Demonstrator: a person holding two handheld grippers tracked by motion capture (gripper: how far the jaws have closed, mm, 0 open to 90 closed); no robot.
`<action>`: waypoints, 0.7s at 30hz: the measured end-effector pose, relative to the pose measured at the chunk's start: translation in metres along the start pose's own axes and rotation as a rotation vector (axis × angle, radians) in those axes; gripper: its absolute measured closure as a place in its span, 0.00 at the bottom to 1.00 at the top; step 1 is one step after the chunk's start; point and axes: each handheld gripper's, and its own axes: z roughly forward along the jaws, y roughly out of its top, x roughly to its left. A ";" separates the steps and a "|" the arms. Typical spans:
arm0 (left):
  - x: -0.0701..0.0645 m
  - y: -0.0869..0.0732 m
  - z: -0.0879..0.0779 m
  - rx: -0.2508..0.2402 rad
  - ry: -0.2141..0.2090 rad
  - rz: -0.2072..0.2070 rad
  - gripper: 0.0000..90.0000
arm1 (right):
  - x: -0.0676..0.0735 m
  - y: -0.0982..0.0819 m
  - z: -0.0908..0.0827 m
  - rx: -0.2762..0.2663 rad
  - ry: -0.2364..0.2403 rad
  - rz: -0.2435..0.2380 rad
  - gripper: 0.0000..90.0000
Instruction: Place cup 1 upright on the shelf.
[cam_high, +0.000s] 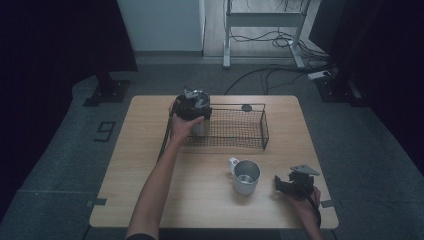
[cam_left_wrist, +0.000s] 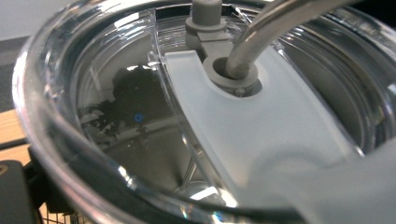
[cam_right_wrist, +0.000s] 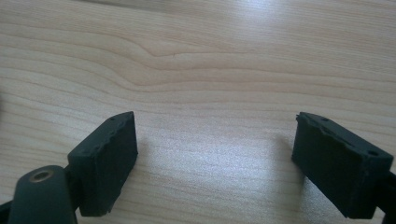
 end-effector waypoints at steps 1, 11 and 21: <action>0.000 -0.001 0.001 0.004 0.003 -0.001 0.04 | 0.000 0.000 0.000 0.000 0.000 0.000 0.15; 0.003 -0.007 0.007 0.027 0.007 -0.006 0.04 | 0.000 0.000 0.000 0.000 0.000 -0.001 0.15; 0.003 -0.011 0.010 0.033 0.008 -0.012 0.04 | 0.000 0.000 0.000 0.000 -0.001 -0.001 0.15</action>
